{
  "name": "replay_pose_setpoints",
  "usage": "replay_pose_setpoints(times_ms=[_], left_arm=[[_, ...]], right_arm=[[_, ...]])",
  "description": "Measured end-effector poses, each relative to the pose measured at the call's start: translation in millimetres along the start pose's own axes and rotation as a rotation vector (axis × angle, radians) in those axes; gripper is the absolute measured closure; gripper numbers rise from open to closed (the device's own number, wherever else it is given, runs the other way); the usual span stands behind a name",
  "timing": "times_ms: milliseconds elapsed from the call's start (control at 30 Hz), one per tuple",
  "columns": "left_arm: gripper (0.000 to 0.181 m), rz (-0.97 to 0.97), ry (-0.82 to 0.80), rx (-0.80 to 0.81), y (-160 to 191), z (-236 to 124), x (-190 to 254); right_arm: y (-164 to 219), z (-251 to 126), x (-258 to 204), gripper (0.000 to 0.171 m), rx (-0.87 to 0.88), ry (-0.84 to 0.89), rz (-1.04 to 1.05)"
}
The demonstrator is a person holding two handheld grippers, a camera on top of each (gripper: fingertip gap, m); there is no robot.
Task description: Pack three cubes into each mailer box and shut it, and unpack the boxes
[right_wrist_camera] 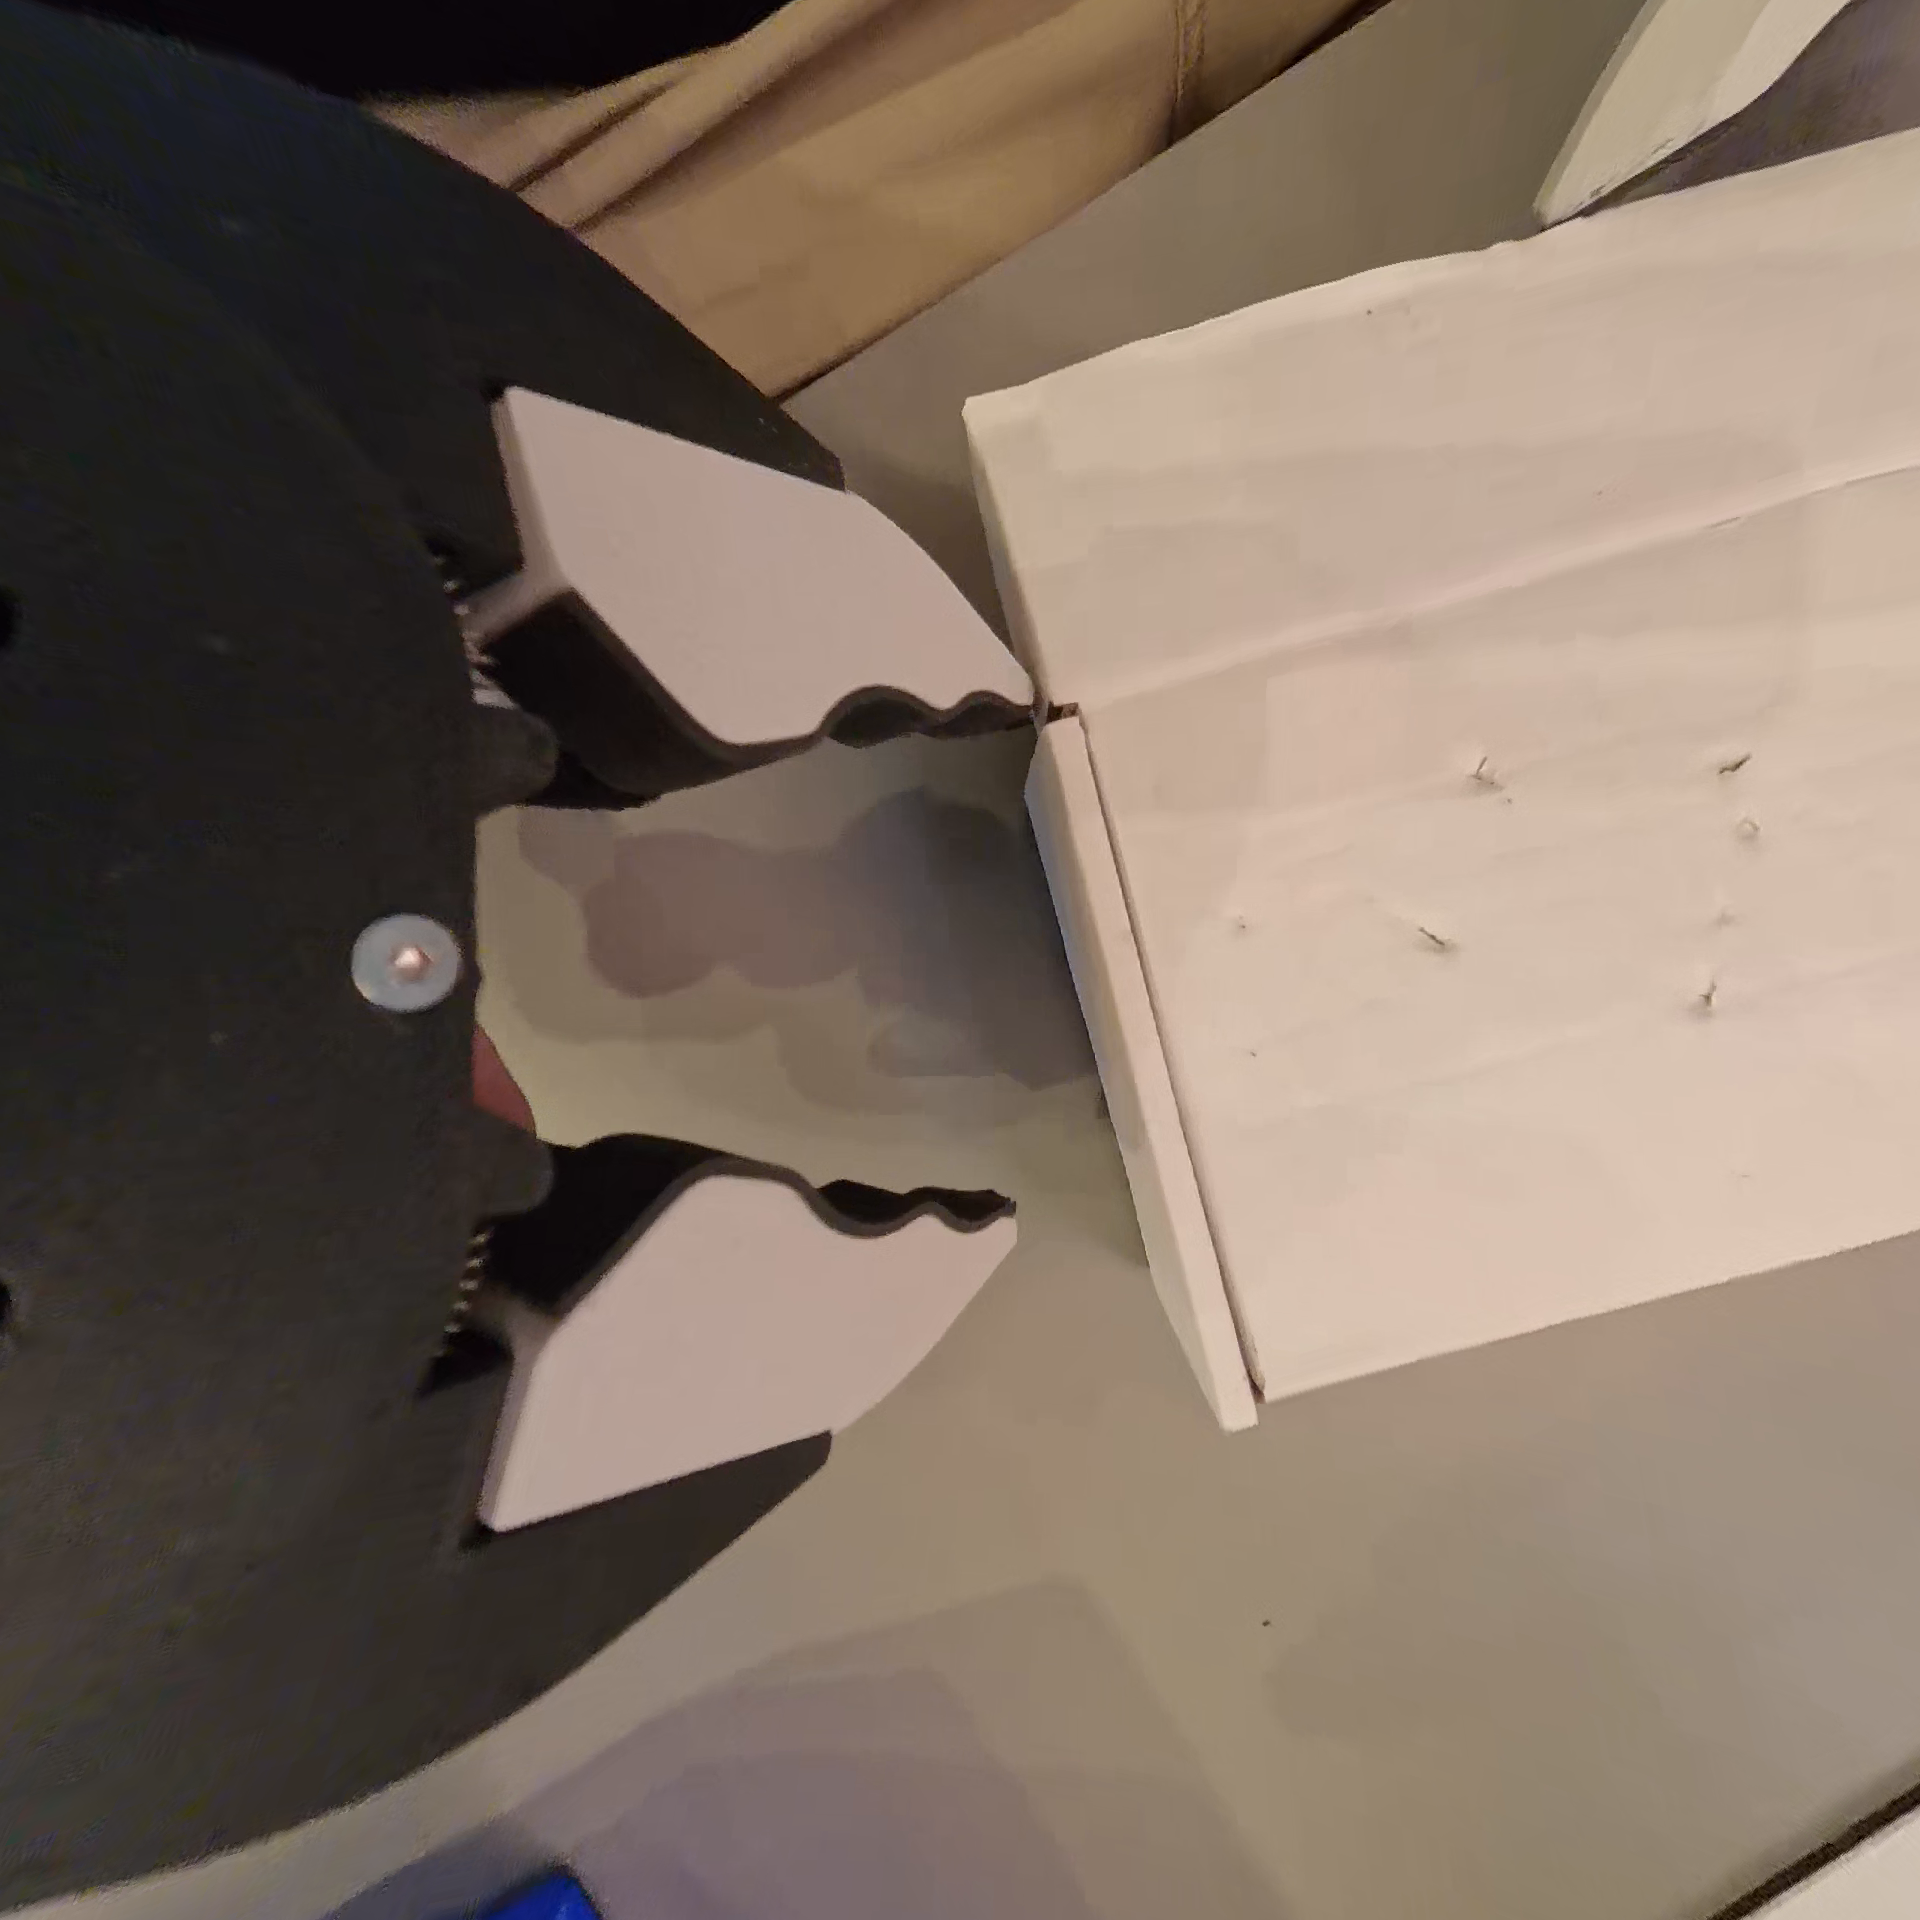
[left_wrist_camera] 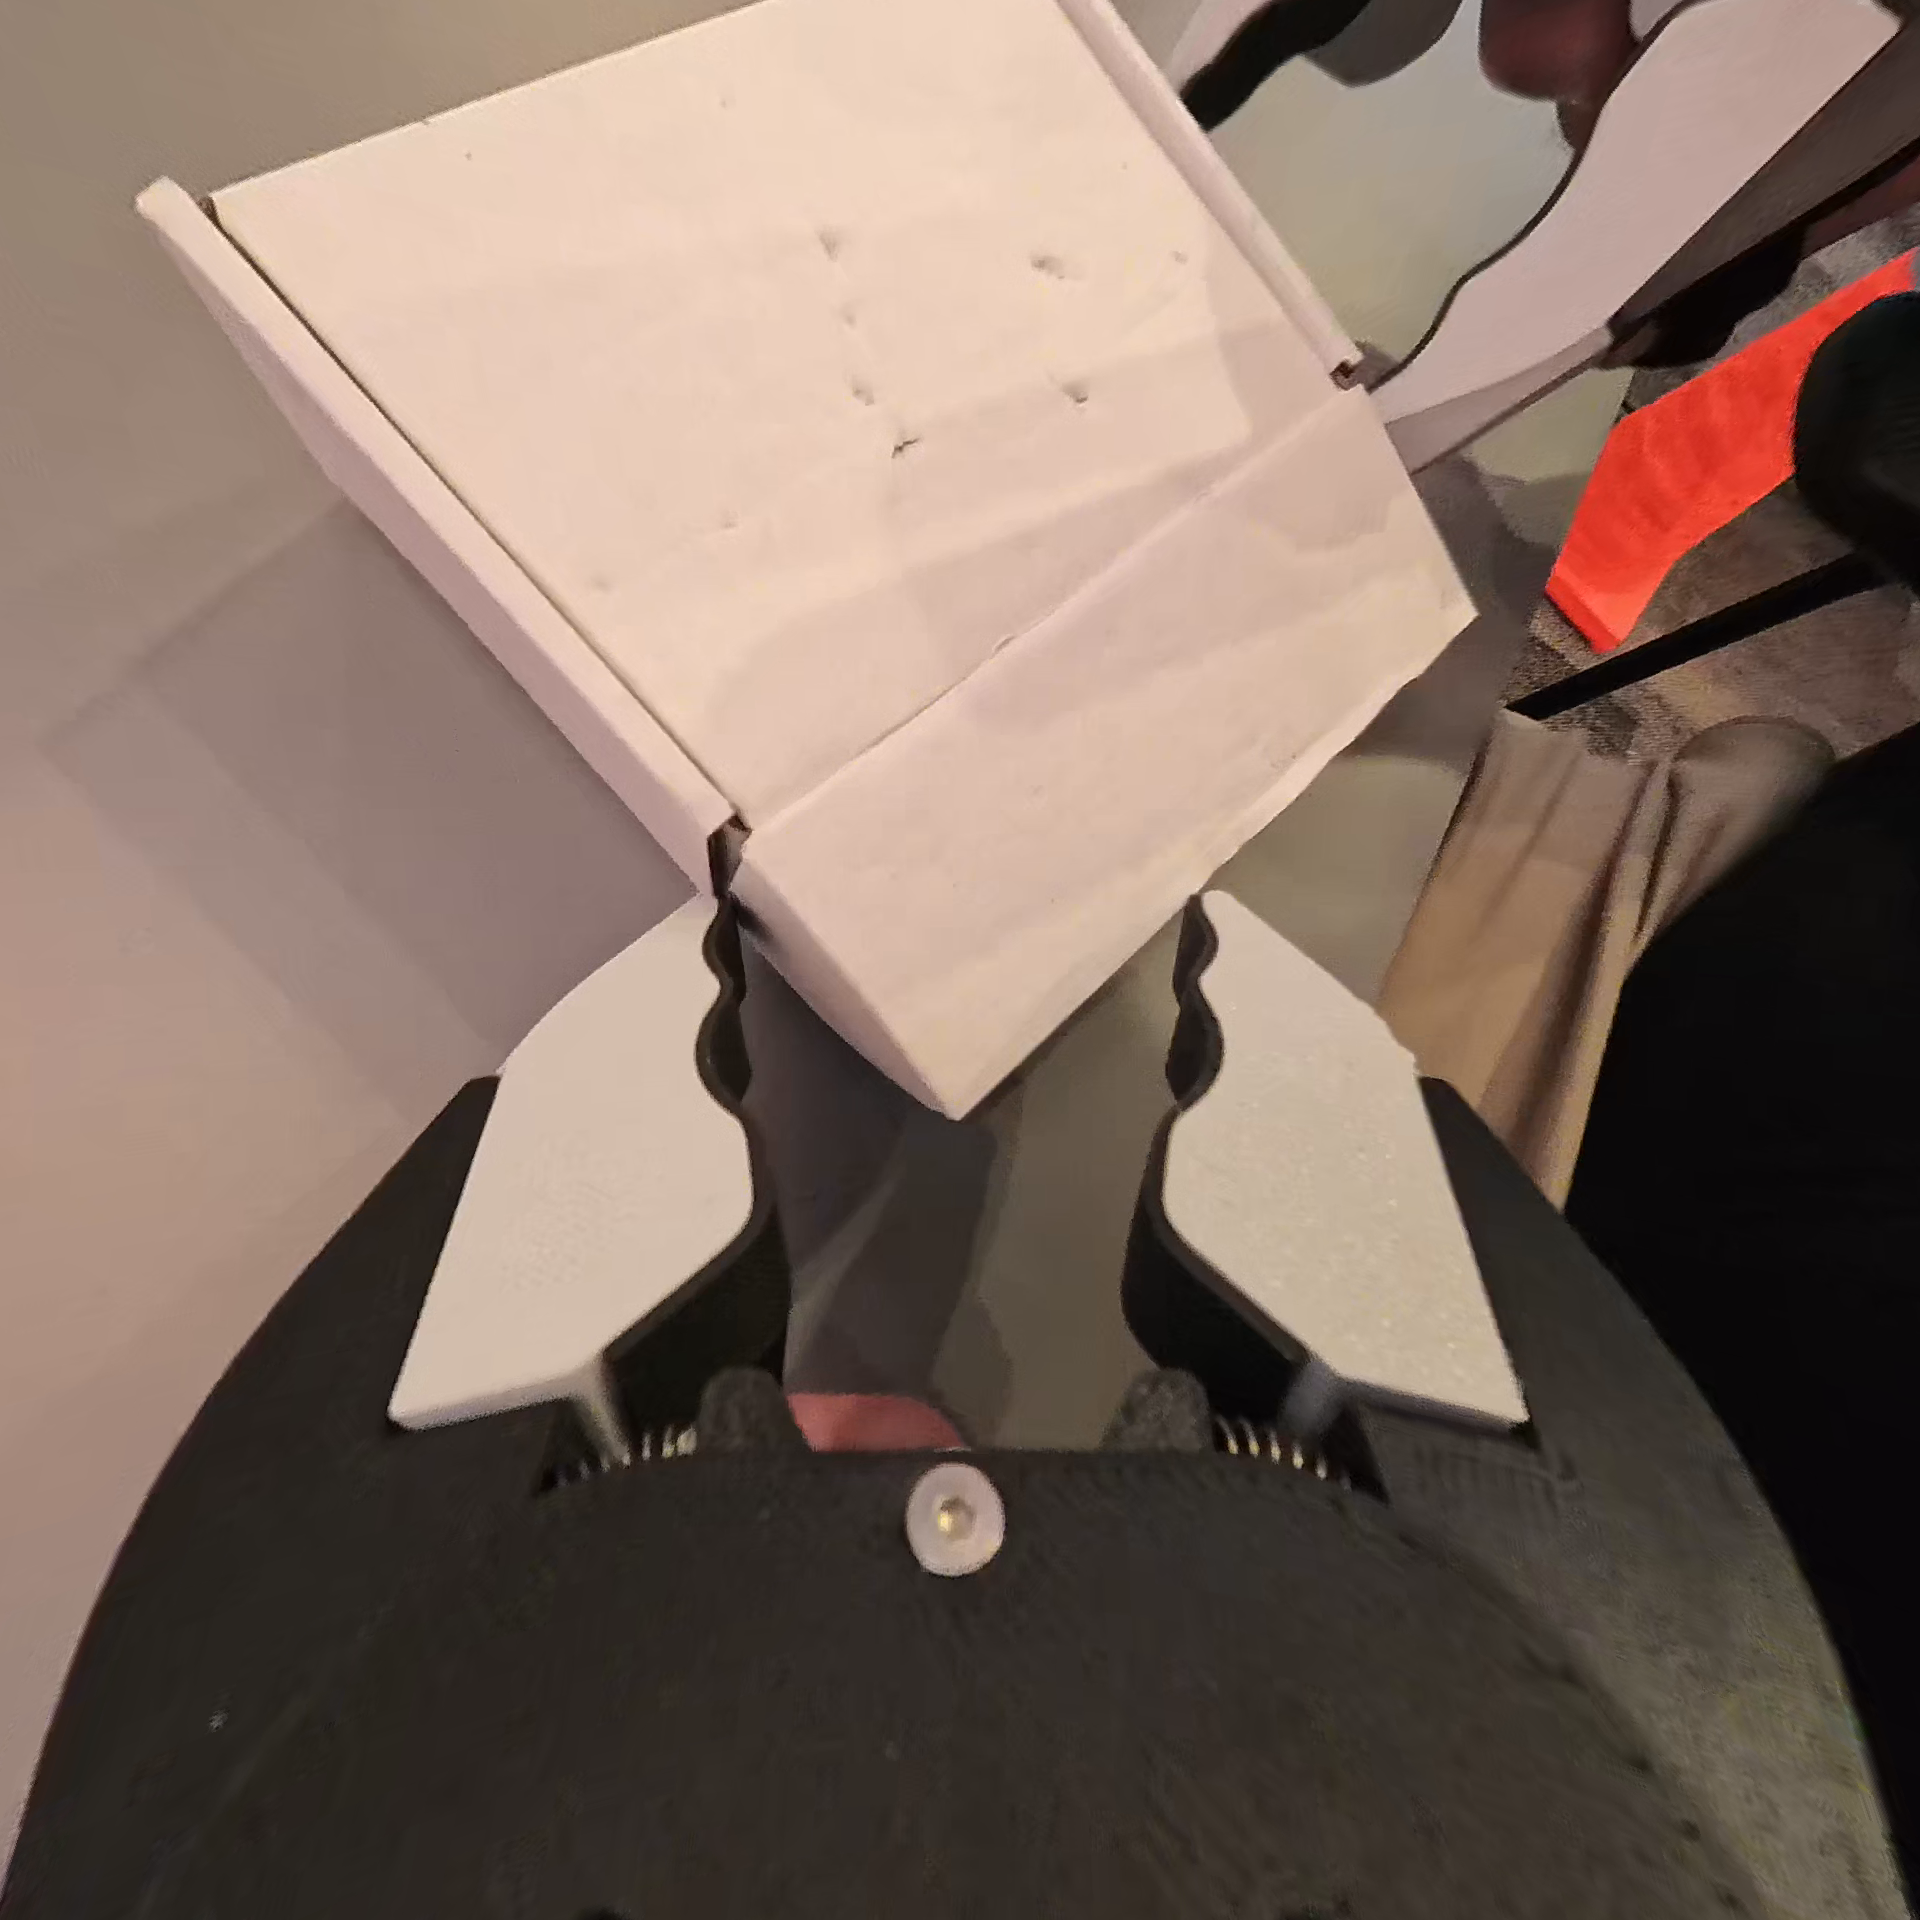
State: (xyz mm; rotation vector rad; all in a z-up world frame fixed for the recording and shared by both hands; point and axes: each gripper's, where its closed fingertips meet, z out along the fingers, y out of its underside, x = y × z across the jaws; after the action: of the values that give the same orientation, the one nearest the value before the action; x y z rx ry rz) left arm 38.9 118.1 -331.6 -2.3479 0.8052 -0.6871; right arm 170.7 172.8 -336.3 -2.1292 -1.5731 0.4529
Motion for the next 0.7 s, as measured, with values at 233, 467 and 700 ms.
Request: replay_pose_setpoints(times_ms=[233, 467, 700], left_arm=[[0.102, 0.021, -0.05, 0.006, -1, 3, -8], [0.104, 0.061, -0.106, 0.002, -2, 9, -15], [0.105, 0.105, -0.155, -0.007, -3, 12, -21]], right_arm=[[1, 8, 3, 0.091, -0.013, 0.052, -0.027], [0, 10, 5, 0.095, -0.008, 0.043, -0.042], [0, 15, 10, 0.1, -0.023, 0.045, -0.048]])
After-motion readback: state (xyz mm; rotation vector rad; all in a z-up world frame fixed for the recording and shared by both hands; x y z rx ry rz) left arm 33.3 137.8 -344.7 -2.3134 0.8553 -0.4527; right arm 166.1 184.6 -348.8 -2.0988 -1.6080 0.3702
